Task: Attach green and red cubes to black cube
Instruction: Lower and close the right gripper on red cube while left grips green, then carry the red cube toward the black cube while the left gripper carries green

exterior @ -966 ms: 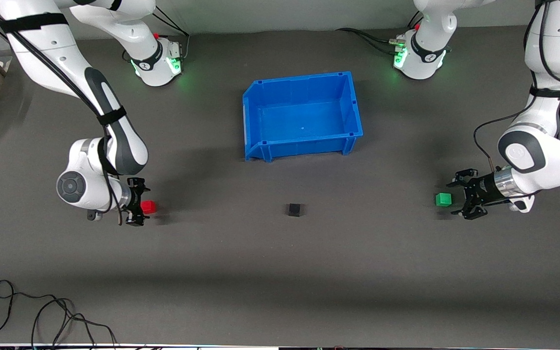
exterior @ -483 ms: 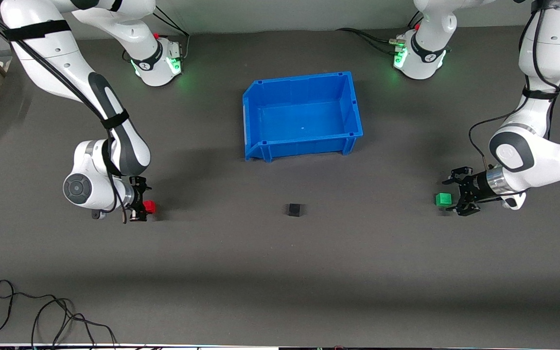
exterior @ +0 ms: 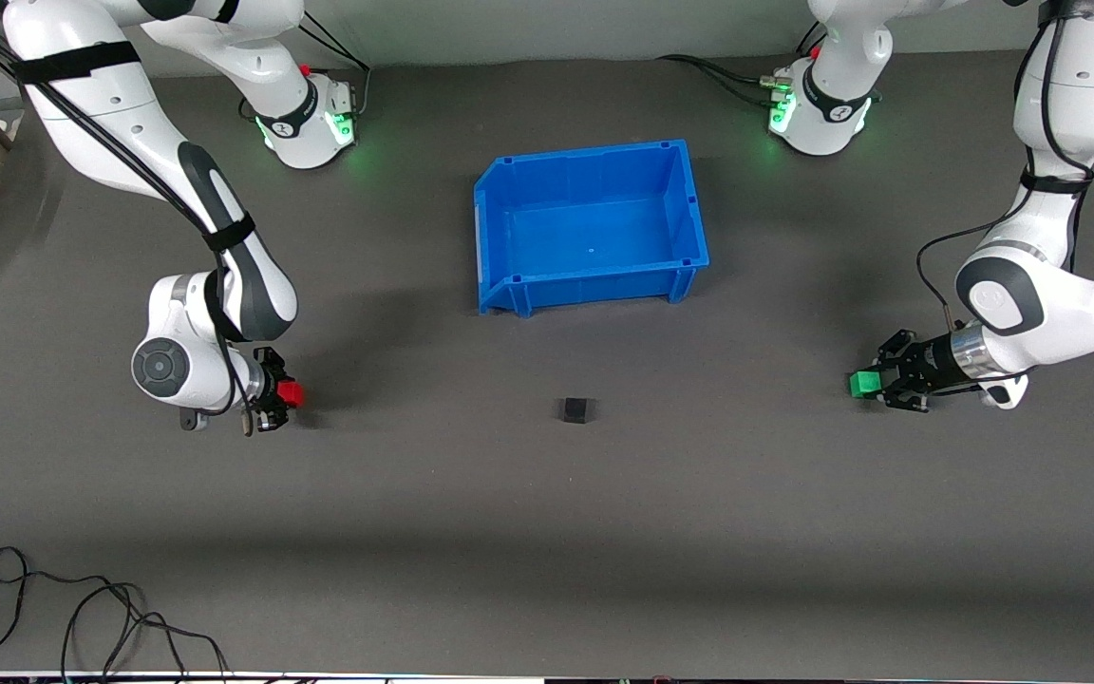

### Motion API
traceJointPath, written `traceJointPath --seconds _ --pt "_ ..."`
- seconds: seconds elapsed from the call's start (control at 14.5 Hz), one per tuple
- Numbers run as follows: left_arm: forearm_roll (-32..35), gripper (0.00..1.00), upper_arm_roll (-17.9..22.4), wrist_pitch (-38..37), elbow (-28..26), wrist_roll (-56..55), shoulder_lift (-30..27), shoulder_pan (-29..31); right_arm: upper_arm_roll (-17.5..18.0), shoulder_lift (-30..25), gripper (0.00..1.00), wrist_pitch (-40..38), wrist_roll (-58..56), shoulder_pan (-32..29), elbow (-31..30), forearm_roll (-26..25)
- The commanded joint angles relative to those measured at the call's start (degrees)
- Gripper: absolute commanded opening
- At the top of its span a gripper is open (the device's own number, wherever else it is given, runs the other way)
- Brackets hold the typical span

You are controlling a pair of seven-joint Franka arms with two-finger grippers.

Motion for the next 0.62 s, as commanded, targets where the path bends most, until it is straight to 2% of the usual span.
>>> traceJointPath --seconds 0.0,0.28,0.55 --pt "-0.9 0.32 0.2 -2.4 2.4 -2.1 -1.1 -0.5 0.0 -0.5 0.32 0.9 -0.6 0.1 -0.4 -1.1" --pt "-0.7 0.35 0.0 -6.3 9.4 -13.3 -0.9 -6.0 1.1 -4.0 0.29 0.8 0.3 0.4 0.5 -0.4" --pt "-3.0 0.32 0.0 -2.2 12.8 -23.3 0.4 -17.1 4.8 -3.5 0.29 0.9 9.4 3.3 4.3 0.8"
